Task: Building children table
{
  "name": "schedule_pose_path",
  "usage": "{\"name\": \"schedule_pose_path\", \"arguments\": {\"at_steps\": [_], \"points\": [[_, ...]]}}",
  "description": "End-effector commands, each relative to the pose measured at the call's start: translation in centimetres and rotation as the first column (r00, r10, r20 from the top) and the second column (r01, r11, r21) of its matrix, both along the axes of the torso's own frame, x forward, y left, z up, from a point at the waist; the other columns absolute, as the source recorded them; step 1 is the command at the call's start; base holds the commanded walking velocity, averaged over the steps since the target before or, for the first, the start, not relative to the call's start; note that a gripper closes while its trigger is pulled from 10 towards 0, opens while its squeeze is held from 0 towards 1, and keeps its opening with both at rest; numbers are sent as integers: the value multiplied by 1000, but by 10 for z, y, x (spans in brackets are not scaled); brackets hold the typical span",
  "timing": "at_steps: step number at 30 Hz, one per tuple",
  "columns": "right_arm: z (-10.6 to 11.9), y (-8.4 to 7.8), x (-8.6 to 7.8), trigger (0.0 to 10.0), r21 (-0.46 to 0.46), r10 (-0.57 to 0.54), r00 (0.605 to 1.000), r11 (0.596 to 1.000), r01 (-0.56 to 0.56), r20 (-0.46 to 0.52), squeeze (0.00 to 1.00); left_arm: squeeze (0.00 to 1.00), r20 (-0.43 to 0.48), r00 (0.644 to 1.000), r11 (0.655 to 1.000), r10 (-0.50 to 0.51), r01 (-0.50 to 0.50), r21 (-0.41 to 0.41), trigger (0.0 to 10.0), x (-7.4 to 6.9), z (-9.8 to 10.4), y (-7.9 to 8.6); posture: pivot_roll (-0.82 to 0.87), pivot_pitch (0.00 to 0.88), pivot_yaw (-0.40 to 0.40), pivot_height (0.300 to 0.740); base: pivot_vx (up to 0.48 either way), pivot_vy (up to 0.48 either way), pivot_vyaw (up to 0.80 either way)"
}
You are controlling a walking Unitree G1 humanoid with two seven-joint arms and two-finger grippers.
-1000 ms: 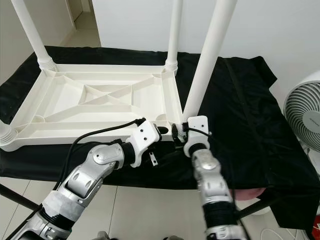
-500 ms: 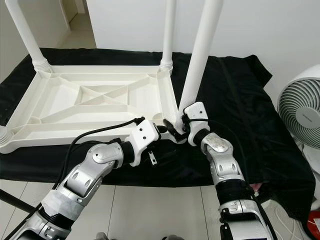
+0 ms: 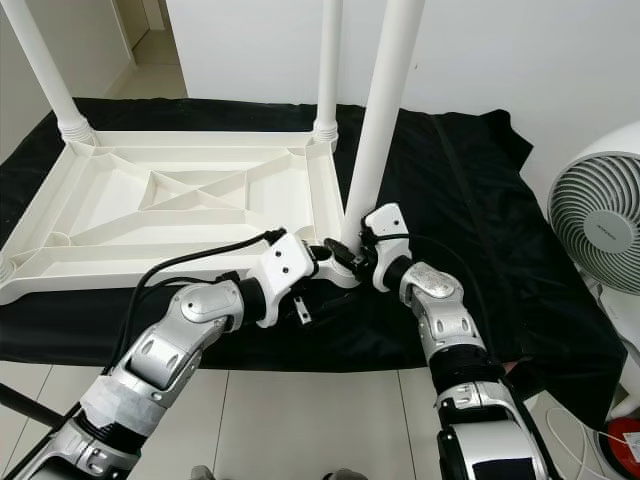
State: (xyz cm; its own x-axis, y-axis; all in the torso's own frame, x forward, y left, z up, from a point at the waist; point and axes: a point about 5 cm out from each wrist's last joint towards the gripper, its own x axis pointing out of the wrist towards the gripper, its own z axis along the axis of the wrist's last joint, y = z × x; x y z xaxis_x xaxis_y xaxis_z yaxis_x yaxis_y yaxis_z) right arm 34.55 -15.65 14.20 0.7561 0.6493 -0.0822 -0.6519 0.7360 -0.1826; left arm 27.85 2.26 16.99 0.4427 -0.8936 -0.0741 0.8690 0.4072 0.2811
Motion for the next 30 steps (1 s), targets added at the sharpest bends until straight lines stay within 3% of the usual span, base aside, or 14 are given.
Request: {"name": "schedule_pose_path", "arguments": {"at_steps": [1, 2, 4, 15, 18, 21, 22, 24, 25, 26, 27, 28, 29, 30], "points": [[-12, 4, -4, 0, -22, 42, 998, 999, -43, -50, 0, 0, -8, 1000, 1000, 13, -13, 5, 10000, 1, -2, 1, -110, 42, 6, 740, 0, 0, 0], [-13, 0, -3, 10000, -12, 6, 998, 1000, -6, -55, 0, 0, -9, 1000, 1000, 10, -10, 4, 10000, 1, -2, 0, -115, 46, 8, 740, 0, 0, 0], [-13, 0, -3, 10000, -12, 6, 998, 1000, -6, -55, 0, 0, -9, 1000, 1000, 10, -10, 4, 10000, 1, -2, 0, -115, 46, 8, 740, 0, 0, 0], [-9, -11, 2, 10000, -2, -267, 963, 964, 267, -41, 0, 0, -11, 1000, 1000, 3, -3, -1, 10000, 0, -2, -2, -123, 51, 3, 740, 0, 0, 0], [-4, -10, -11, 10000, 123, -522, 851, 843, 524, -50, 0, 0, -13, 1000, 1000, -1, 1, -1, 10000, -1, -2, -3, -123, 44, -2, 740, 0, 0, 0], [-3, -11, -16, 10000, 148, -577, 815, 803, 577, -51, 0, 0, -14, 1000, 1000, -2, 2, -1, 10000, -1, -3, -3, -123, 44, -2, 740, 0, 0, 0], [-5, -9, -22, 10000, 158, -627, 777, 764, 626, -44, 0, 0, -14, 1000, 1000, -5, 5, 0, 10000, -1, -3, -3, -126, 43, 2, 740, 0, 0, 0], [-5, -9, -22, 10000, 158, -627, 777, 764, 626, -44, 0, 0, -14, 1000, 1000, -5, 5, 0, 10000, -1, -3, -3, -126, 43, 2, 740, 0, 0, 0], [-6, -6, -27, 10000, 166, -671, 741, 726, 667, -40, 0, 0, -15, 1000, 1000, -10, 10, 1, 10000, -2, -3, -4, -129, 42, -1, 740, 0, 0, 0], [-6, -6, -27, 10000, 166, -671, 741, 726, 667, -40, 0, 0, -15, 1000, 1000, -10, 10, 1, 10000, -2, -3, -4, -129, 42, -1, 740, 0, 0, 0], [-7, -5, -33, 10000, 181, -728, 684, 668, 722, -47, 0, 0, -15, 1000, 1000, -13, 13, 1, 10000, -2, -4, -4, -128, 38, -3, 740, 0, 0, 0], [-7, -5, -33, 10000, 181, -728, 684, 668, 722, -47, 0, 0, -15, 1000, 1000, -13, 13, 1, 10000, -2, -4, -4, -128, 38, -3, 740, 0, 0, 0], [-3, 0, -40, 10000, 233, -812, 580, 554, 799, -60, 0, 0, -15, 1000, 1000, -18, 18, -2, 10000, -3, -4, -7, -128, 38, -3, 740, 0, 0, 0], [-3, 0, -40, 10000, 233, -812, 580, 554, 799, -60, 0, 0, -15, 1000, 1000, -18, 18, -2, 10000, -3, -4, -7, -128, 38, -3, 740, 0, 0, 0]]}}
